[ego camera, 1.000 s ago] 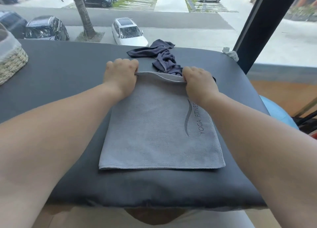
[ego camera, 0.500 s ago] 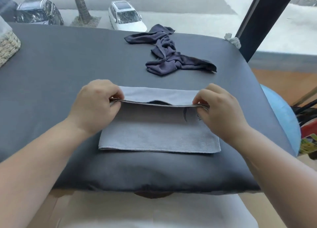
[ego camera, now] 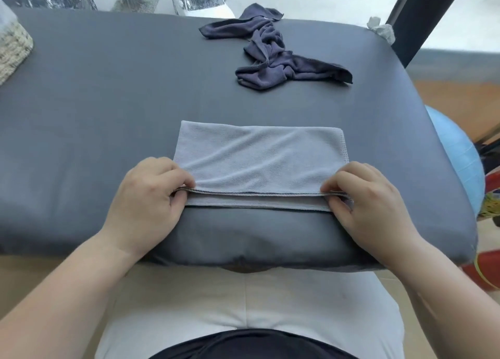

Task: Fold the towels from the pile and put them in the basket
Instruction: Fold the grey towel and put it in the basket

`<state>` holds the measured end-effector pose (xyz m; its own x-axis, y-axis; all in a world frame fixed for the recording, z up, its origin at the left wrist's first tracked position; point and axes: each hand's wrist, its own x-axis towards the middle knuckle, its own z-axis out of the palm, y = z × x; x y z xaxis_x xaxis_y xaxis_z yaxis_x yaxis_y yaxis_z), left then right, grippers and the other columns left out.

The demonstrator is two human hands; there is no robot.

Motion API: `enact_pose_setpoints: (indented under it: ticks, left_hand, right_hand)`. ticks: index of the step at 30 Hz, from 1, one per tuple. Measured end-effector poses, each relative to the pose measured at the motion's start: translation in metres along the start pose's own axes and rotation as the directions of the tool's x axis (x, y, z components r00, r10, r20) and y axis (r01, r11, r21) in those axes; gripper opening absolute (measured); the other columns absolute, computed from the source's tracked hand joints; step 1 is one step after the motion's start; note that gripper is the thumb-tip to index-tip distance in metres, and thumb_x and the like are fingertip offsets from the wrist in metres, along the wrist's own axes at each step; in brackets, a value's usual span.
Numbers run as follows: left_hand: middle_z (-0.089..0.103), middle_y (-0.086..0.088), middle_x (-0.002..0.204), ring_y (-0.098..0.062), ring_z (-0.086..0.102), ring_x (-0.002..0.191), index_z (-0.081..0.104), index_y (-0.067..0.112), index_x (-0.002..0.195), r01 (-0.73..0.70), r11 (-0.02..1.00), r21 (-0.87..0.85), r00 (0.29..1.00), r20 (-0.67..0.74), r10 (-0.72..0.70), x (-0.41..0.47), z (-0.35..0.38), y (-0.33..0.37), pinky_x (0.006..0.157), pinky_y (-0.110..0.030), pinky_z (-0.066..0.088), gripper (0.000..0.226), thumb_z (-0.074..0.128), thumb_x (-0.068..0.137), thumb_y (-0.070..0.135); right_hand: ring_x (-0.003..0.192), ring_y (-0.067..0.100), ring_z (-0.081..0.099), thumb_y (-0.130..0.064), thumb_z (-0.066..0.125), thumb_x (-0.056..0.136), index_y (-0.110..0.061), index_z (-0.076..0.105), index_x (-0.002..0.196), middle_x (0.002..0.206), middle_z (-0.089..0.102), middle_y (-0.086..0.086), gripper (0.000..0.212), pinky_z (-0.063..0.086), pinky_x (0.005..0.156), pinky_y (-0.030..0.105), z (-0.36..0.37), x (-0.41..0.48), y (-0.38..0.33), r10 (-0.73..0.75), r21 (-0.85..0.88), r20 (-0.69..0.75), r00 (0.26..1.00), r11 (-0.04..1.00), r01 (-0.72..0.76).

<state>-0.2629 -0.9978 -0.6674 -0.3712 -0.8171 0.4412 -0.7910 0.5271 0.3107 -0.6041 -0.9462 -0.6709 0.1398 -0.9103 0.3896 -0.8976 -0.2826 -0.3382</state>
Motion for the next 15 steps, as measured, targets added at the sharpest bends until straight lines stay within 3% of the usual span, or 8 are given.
enact_pose_setpoints:
  ticks: [5,10,15]
  left_hand:
    - [0.064,-0.002,0.08,-0.03,0.054,0.073,0.07,0.009,0.078,-0.03,0.999,0.037,0.998,-0.052,0.032,-0.001,0.005,-0.003,0.069,-0.04,0.043,0.016,0.059,0.073,-0.002]
    - [0.061,-0.011,0.073,-0.034,0.053,0.064,0.062,0.0,0.066,-0.127,0.985,0.12,0.97,-0.191,0.149,-0.004,0.002,-0.001,0.058,-0.048,0.043,0.013,0.055,0.069,-0.011]
    - [0.054,-0.009,0.069,-0.032,0.047,0.062,0.058,0.002,0.064,-0.135,0.983,0.126,0.983,-0.106,0.148,-0.01,0.007,-0.005,0.056,-0.047,0.04,0.012,0.054,0.067,-0.009]
  right_hand:
    - [0.074,0.027,0.052,0.004,0.073,0.078,-0.014,0.071,0.086,0.085,0.059,-0.002,0.02,0.045,0.069,0.039,0.009,-0.005,0.005,-0.011,-0.039,-0.057,0.998,0.999,0.009]
    - [0.064,0.031,0.05,0.007,0.065,0.073,-0.009,0.071,0.076,0.076,0.059,0.004,0.018,0.044,0.064,0.043,0.0,-0.009,-0.003,-0.179,-0.1,-0.168,0.969,0.981,0.164]
    - [0.067,0.03,0.05,0.003,0.063,0.071,-0.012,0.071,0.074,0.079,0.058,0.002,0.018,0.044,0.065,0.04,0.004,-0.013,-0.003,-0.15,-0.087,-0.088,0.985,0.986,0.143]
